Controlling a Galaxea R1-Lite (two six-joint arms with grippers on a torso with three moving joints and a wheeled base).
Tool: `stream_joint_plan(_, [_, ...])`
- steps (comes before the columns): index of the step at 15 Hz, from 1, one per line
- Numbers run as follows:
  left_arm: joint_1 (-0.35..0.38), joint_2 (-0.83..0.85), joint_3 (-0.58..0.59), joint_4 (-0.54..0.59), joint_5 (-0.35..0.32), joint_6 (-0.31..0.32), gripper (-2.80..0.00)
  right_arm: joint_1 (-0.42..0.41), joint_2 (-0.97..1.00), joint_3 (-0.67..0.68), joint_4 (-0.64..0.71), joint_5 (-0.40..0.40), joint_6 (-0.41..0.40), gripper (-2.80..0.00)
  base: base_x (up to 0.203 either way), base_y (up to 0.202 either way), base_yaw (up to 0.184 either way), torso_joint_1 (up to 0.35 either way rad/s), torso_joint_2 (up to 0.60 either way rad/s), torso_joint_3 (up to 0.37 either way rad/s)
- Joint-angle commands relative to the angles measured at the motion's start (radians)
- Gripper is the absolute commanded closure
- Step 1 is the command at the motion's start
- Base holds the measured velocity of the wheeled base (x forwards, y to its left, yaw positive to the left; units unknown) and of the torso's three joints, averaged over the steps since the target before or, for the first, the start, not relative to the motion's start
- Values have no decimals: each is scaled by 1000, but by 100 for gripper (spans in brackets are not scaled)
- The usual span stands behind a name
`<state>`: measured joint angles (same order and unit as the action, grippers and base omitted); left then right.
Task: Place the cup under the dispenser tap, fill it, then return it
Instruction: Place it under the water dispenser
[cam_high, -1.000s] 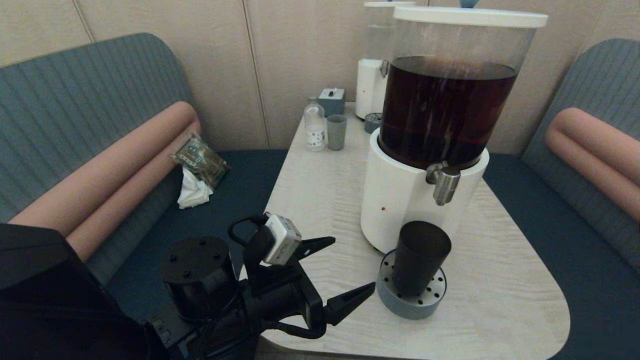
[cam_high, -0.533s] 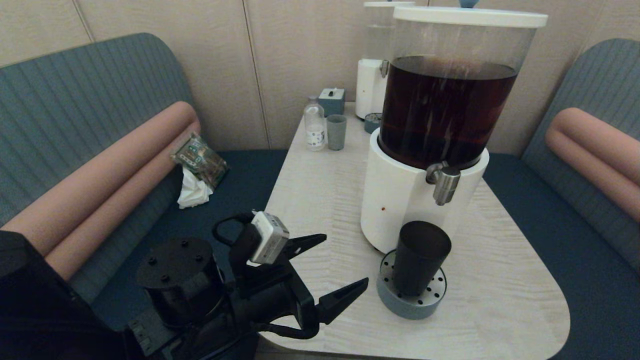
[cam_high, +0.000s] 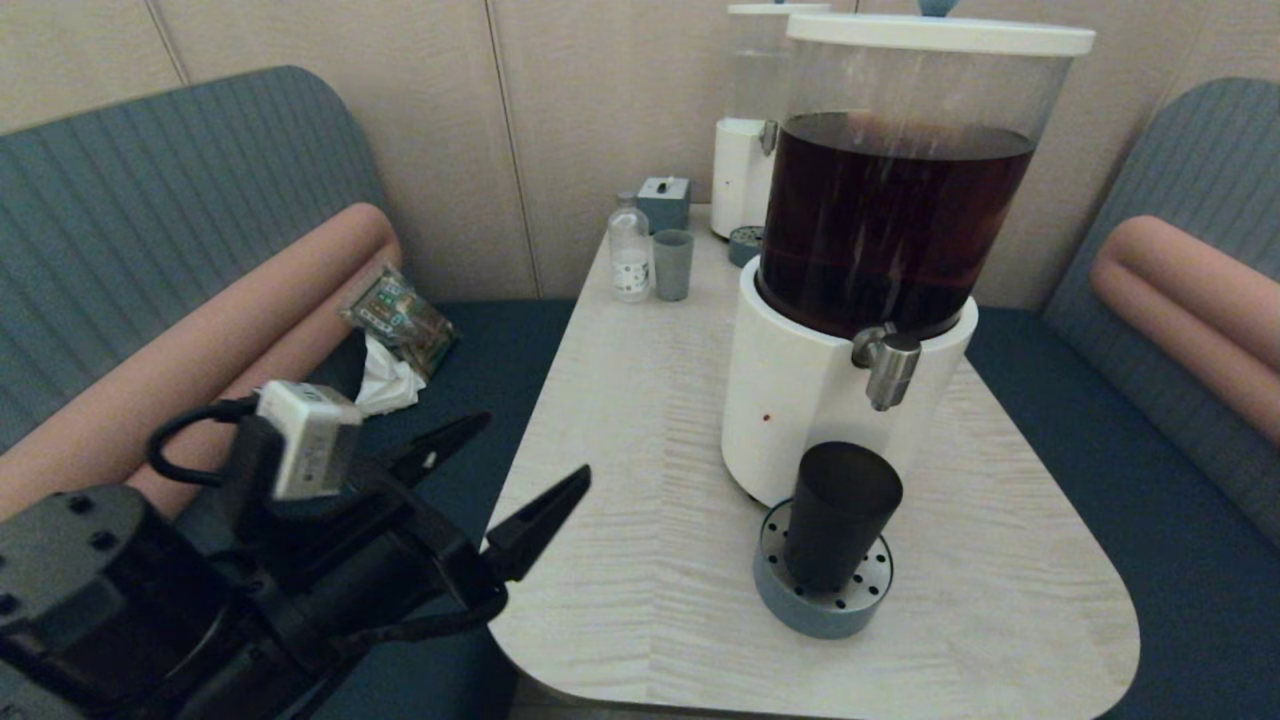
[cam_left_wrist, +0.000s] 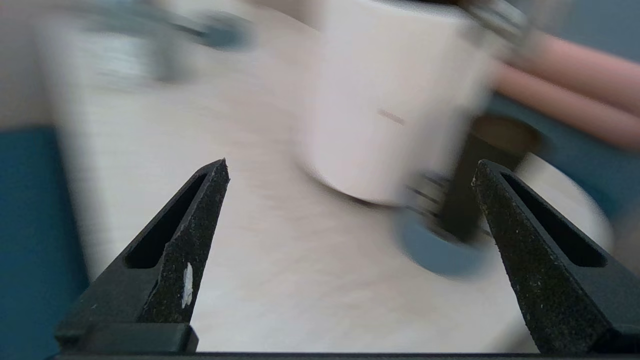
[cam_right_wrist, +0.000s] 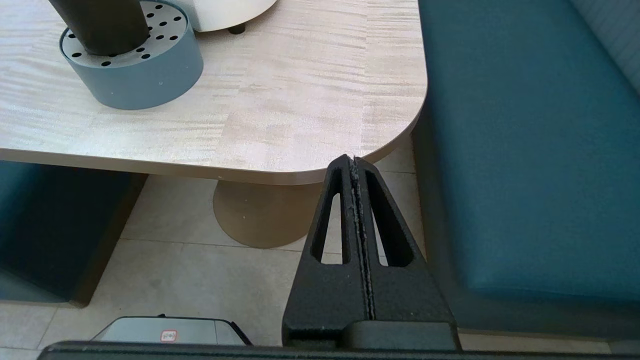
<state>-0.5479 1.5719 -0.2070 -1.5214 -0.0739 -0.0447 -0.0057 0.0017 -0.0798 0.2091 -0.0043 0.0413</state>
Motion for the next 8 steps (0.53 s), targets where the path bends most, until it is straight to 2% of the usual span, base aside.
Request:
stream_joint_plan(1, [78, -139, 14, -9, 31, 3, -280, 0, 1, 0, 1, 0, 0, 0, 0, 0, 0, 0, 0, 0])
stream_joint_plan(4, [193, -317, 21, 49, 35, 15, -280, 0, 1, 0, 1, 0, 0, 0, 0, 0, 0, 0, 0, 0])
stream_joint_plan(8, [334, -571, 86, 191, -17, 19, -280, 0, 1, 0, 1, 0, 0, 0, 0, 0, 0, 0, 0, 0])
